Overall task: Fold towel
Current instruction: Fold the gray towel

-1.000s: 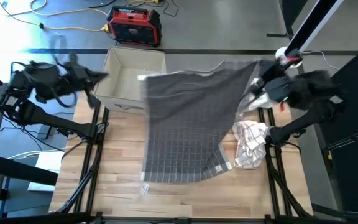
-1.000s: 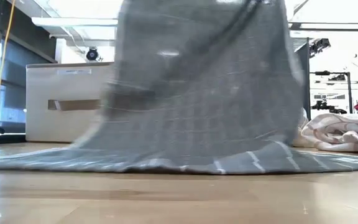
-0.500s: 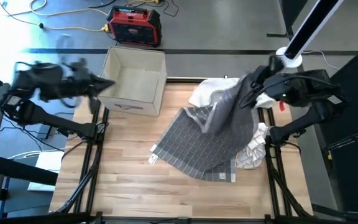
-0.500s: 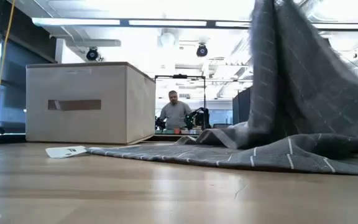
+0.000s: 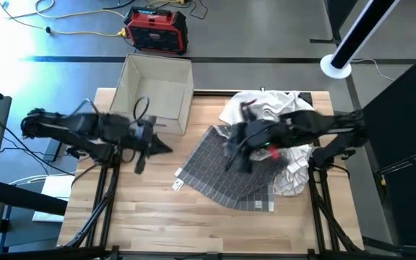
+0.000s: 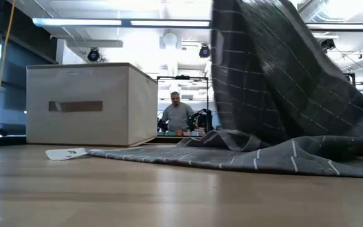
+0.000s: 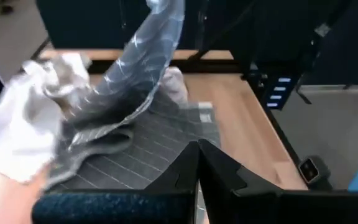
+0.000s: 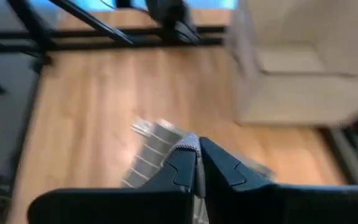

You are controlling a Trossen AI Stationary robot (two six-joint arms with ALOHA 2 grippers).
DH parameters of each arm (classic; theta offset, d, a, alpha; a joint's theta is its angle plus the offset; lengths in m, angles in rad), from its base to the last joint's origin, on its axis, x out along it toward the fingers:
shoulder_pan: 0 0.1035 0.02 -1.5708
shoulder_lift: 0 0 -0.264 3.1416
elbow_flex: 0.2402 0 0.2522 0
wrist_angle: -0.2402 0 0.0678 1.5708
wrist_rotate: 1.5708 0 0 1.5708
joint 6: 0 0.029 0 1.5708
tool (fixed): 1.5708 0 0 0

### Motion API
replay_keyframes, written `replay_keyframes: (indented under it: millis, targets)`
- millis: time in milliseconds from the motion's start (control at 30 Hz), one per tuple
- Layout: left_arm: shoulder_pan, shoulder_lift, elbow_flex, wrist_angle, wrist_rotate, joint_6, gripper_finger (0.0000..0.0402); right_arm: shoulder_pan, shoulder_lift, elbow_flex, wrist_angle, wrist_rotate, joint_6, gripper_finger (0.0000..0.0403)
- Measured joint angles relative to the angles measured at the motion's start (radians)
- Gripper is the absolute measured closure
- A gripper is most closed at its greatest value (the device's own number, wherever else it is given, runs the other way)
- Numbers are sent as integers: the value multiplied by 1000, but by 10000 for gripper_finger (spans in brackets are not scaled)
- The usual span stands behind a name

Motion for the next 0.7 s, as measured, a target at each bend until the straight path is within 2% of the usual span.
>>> replay_keyframes:
  millis: [133,267,367,467,700]
  targets:
    - [-78,-48,-196,165,-84,-77,401,15,74,-2,158,-57,1,403]
    - [-118,-63,-347,362,-105,-161,401,66,86,0,167,-76,82,403]
    - [-125,-50,-413,468,-108,-208,401,136,87,0,65,-38,171,403]
    - [-122,-12,-443,506,-117,-227,401,224,73,0,-73,28,287,403]
    - [-113,155,-443,669,-138,-131,401,446,71,0,-469,154,728,403]
